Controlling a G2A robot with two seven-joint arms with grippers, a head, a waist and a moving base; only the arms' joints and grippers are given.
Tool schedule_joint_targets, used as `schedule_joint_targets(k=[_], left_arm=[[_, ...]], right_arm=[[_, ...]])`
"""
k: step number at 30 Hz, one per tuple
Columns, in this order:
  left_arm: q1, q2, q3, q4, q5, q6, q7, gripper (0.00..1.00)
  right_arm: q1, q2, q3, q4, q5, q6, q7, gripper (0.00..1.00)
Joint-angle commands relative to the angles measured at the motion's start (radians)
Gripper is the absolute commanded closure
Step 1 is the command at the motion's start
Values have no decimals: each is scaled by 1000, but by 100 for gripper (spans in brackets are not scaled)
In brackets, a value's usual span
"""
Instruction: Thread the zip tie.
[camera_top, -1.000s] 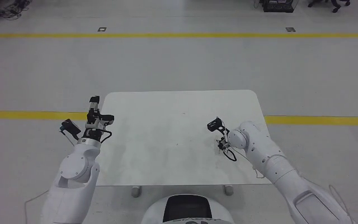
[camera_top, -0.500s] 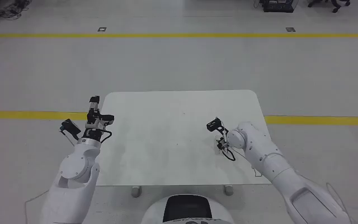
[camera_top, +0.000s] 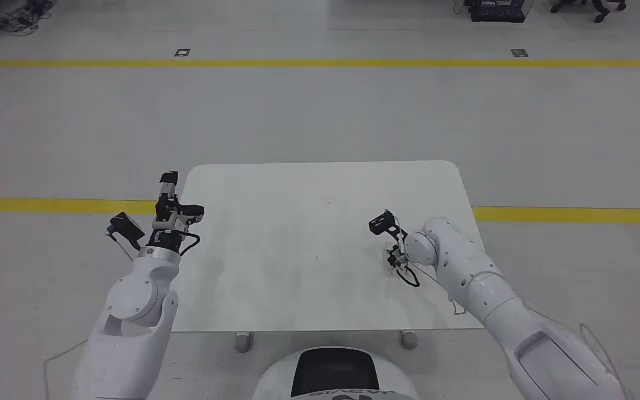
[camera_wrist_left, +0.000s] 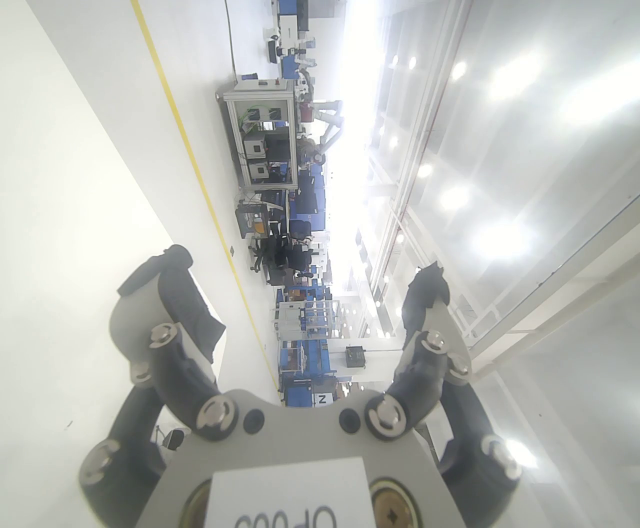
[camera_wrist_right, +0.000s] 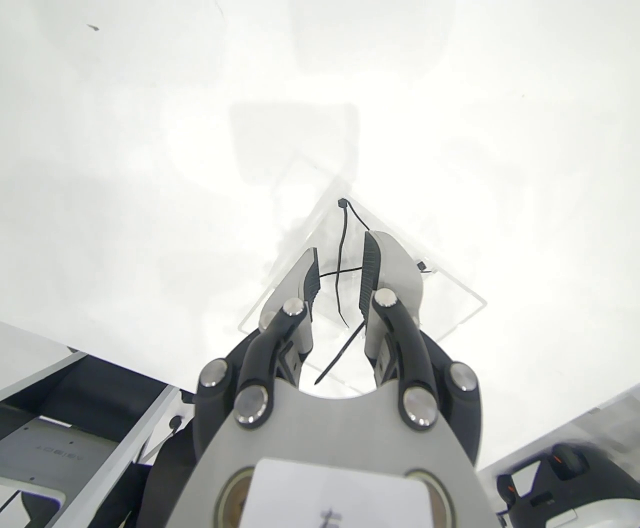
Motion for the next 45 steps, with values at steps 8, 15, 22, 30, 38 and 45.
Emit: schedule_joint_targets(k=[8, 15, 22, 30, 38, 45], left_arm=[[0, 0, 0, 0, 0, 0, 0, 0], [0, 0, 0, 0, 0, 0, 0, 0], [0, 0, 0, 0, 0, 0, 0, 0], [0, 0, 0, 0, 0, 0, 0, 0], [0, 0, 0, 0, 0, 0, 0, 0], [0, 0, 0, 0, 0, 0, 0, 0]], right_arm=[[9, -11, -9, 26, 2, -2, -6, 88], [15, -18, -14, 44, 2, -6, -10, 91], [18, -24, -17, 57, -3, -3, -10, 91], [22, -30, -20, 64, -11, 2, -7, 90], [27, -37, -24, 78, -16, 4, -4, 100], [30, -37, -16, 71, -24, 9, 0, 100]])
